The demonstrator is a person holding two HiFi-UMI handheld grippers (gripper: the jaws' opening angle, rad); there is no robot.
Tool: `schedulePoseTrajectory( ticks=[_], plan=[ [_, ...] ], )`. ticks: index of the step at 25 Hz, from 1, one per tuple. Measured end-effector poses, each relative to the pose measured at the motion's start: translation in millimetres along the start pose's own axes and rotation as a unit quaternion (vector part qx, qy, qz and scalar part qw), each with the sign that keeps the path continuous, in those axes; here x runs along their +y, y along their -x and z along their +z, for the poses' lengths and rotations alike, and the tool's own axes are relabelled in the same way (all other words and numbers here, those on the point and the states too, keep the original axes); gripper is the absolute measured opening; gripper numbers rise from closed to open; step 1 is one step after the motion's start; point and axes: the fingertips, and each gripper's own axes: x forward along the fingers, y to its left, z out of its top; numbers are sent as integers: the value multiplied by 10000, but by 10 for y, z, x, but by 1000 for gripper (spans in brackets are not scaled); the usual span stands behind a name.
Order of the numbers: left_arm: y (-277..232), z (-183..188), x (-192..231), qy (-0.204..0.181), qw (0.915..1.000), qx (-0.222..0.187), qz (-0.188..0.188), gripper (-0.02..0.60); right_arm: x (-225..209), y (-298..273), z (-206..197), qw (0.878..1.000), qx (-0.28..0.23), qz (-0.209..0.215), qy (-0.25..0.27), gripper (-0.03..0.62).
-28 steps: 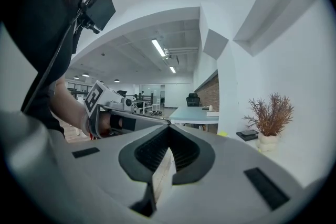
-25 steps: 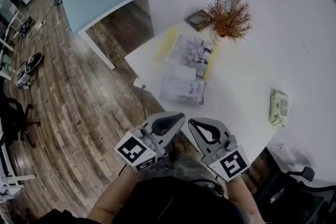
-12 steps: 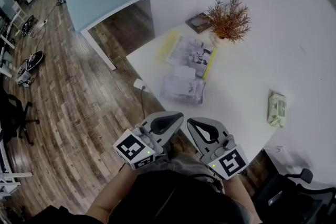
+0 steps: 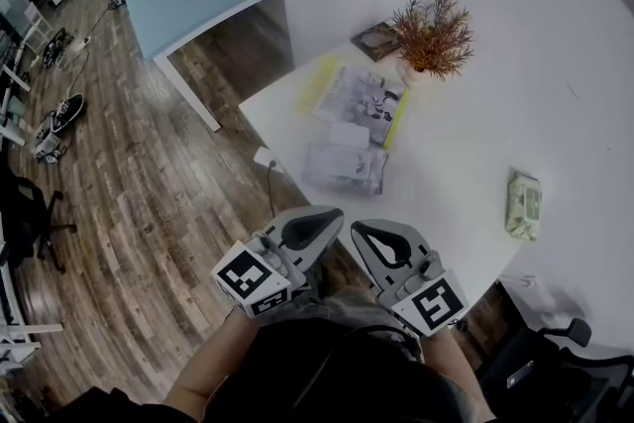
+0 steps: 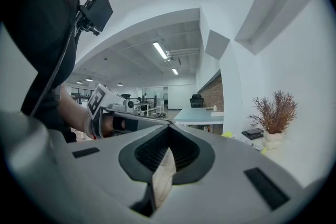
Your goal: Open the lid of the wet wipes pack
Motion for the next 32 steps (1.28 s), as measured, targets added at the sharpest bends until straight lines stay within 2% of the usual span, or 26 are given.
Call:
schedulePoseTrajectory(
  ticks=[19,26,32],
  plan=[
    [33,-80,175,147,9996,160,188,12,-38,-65,-145,9994,134,185,-242,20],
    [1,-140,266,175,9993,320,102,12,-72,-171,-221,9988,255,261,-323,20],
    [-54,-169,431,360,9986,392,27,12,-141,-338,-270,9984,311,304,-371,20]
  ],
)
